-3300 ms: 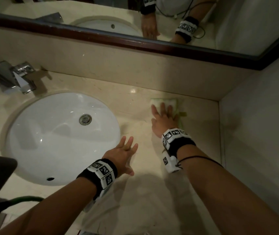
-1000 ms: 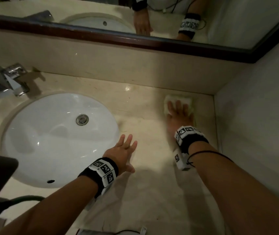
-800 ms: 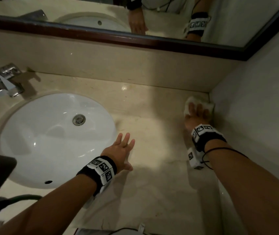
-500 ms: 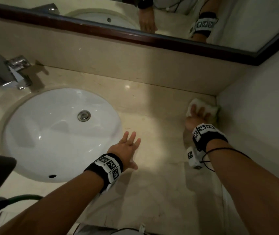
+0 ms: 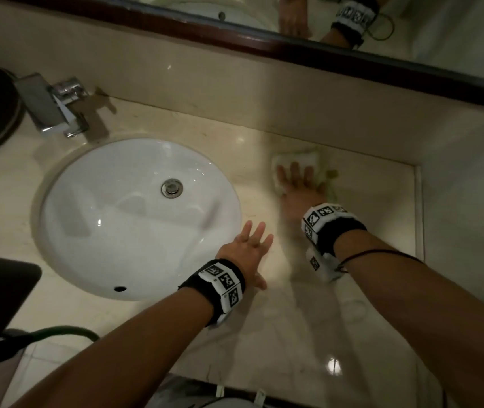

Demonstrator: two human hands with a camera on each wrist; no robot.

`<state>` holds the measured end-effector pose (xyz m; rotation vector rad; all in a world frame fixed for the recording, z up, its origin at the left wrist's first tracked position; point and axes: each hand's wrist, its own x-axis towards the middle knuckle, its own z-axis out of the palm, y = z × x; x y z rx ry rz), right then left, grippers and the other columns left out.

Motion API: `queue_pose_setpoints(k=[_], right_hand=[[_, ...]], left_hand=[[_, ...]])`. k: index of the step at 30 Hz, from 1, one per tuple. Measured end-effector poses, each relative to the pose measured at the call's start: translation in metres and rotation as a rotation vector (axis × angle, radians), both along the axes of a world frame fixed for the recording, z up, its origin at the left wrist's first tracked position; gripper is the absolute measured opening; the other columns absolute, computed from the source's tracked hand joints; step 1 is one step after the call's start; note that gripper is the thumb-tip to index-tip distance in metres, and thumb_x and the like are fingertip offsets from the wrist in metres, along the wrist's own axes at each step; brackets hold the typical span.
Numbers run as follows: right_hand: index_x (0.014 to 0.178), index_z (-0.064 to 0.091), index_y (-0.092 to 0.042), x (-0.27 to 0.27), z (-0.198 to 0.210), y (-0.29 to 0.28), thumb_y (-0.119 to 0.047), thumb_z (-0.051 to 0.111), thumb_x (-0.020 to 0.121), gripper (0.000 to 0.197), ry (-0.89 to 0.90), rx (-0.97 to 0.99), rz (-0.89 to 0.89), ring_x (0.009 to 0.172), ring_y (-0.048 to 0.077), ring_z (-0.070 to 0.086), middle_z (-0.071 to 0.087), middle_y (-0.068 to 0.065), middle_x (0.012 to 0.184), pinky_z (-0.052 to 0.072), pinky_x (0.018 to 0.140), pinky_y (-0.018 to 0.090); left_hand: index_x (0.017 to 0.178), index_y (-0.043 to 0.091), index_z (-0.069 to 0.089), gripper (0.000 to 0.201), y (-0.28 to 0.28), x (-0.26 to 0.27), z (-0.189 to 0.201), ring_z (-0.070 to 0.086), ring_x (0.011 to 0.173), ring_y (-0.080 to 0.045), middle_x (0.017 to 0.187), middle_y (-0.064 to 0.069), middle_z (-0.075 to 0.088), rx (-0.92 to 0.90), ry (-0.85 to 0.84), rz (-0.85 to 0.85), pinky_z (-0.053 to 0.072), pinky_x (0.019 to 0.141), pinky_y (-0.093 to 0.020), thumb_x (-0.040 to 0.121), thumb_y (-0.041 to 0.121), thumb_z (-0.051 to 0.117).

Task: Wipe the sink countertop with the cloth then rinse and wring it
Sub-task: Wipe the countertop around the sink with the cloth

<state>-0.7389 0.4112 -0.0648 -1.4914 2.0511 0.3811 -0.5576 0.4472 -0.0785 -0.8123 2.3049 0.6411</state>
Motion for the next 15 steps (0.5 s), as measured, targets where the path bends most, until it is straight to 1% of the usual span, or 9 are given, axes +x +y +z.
queue_pose_setpoints(k=[3, 6, 11, 13, 15], right_hand=[[0.152, -0.014, -0.035, 0.014, -0.004, 0.023, -0.026, 0.031, 0.101, 0.069, 0.006, -0.028, 0.187, 0.147, 0.034, -0.017, -0.022, 0.001, 0.161, -0.001, 0.116, 0.06], [0.152, -0.014, -0.037, 0.01, -0.004, 0.035, -0.031, 0.027, 0.102, 0.064, -0.007, -0.03, 0.274, 0.148, 0.031, -0.017, -0.023, -0.001, 0.16, 0.001, 0.117, 0.057], [0.149, -0.012, -0.047, -0.004, -0.002, 0.021, -0.038, 0.02, 0.102, 0.057, -0.026, -0.032, 0.268, 0.148, 0.024, -0.017, -0.02, -0.009, 0.161, -0.003, 0.118, 0.052], [0.149, -0.011, -0.047, -0.011, -0.002, 0.003, -0.038, 0.019, 0.102, 0.057, -0.004, -0.023, 0.227, 0.148, 0.024, -0.016, -0.02, -0.01, 0.16, -0.003, 0.118, 0.052], [0.149, -0.011, -0.047, -0.018, -0.003, -0.018, -0.037, 0.021, 0.103, 0.057, 0.015, -0.006, 0.176, 0.149, 0.024, -0.016, -0.021, -0.01, 0.16, -0.001, 0.118, 0.053]], left_hand=[[0.154, 0.026, -0.009, 0.11, 0.0, 0.002, -0.001, -0.023, 0.145, -0.024, 0.159, 0.002, -0.023, -0.007, 0.014, -0.009, 0.024, 0.117, -0.043, 0.08, 0.058, 0.066], [0.153, 0.027, -0.009, 0.108, -0.001, 0.003, -0.001, -0.023, 0.145, -0.022, 0.159, 0.004, -0.024, -0.01, 0.035, -0.005, 0.026, 0.116, -0.042, 0.08, 0.059, 0.064], [0.153, 0.027, -0.008, 0.105, 0.001, 0.008, -0.003, -0.023, 0.146, -0.021, 0.159, 0.004, -0.023, -0.015, 0.084, 0.0, 0.027, 0.116, -0.042, 0.082, 0.06, 0.062], [0.153, 0.028, -0.005, 0.102, 0.002, 0.01, -0.006, -0.022, 0.146, -0.02, 0.159, 0.006, -0.022, -0.006, 0.121, 0.034, 0.029, 0.115, -0.044, 0.082, 0.058, 0.063], [0.154, 0.028, 0.001, 0.094, 0.003, 0.012, -0.007, -0.02, 0.146, -0.017, 0.16, 0.008, -0.019, 0.022, 0.162, 0.076, 0.031, 0.114, -0.046, 0.086, 0.055, 0.06]])
